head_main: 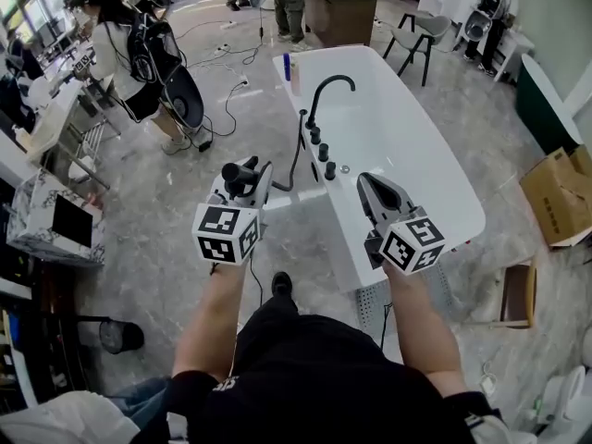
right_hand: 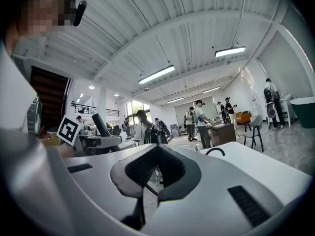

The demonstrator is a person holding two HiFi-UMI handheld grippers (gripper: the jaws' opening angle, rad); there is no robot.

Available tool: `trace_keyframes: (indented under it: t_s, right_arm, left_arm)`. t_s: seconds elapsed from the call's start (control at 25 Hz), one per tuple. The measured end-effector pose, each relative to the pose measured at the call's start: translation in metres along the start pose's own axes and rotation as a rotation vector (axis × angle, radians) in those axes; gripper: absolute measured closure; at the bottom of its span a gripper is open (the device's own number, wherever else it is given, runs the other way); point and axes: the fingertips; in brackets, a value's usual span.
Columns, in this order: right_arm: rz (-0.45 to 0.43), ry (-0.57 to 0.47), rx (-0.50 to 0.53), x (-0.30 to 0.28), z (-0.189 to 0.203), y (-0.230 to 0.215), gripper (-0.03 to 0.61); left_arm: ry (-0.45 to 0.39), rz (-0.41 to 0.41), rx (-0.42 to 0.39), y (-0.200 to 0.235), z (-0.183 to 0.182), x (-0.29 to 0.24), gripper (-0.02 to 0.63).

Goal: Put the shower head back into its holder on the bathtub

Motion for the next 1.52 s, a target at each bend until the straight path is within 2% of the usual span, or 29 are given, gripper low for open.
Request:
trace_keyframes:
  t_s: [0.32, 0.64, 0.84, 0.96, 1.12, 1.24, 1.32, 1.52]
  right_arm:
    - [-0.026, 0.045, -0.035, -0.075, 0.021, -0.038, 0.565]
    - [0.0, 0.083, -0.063, -0.217, 0.02, -0.087, 0.565]
    - [0.026, 0.109, -0.079, -0.306, 0.02, -0.115, 0.565]
    - [0.038, 0.117, -0.078, -0.345, 0.018, -0.127, 0.565]
    - [0.049, 0.114, -0.081, -0.387, 0.014, -0.139, 0.565]
    - [0.05, 0.127, -0.091, -0.408, 0.019, -0.145, 0.565]
    - [0.053, 0.129, -0.098, -0.42, 0.02, -0.152, 0.565]
    - [0.072, 0.131, -0.117, -0.445, 0.025, -0.185, 0.565]
  left_arm:
    - [0.007, 0.003, 0.024, 0.051, 0.013, -0.073, 0.493]
    - [-0.003, 0.121, 0.041, 0.132, 0.01, -0.179, 0.495]
    - [0.003, 0.151, 0.059, 0.199, 0.01, -0.242, 0.495]
    - [-0.012, 0.158, 0.057, 0.235, 0.001, -0.269, 0.495]
    - [-0.066, 0.177, 0.017, 0.274, -0.039, -0.304, 0.495]
    - [-0.102, 0.198, -0.016, 0.291, -0.069, -0.328, 0.495]
    - [-0.109, 0.211, -0.032, 0.296, -0.076, -0.342, 0.495]
    - [-0.068, 0.237, -0.031, 0.297, -0.06, -0.386, 0.495]
Point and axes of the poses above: the fingertips, and each gripper's own axes: x backward along the fingers, y to its left, z out of its underside, and after that the axes turned 9 degrees about -z, right-handed
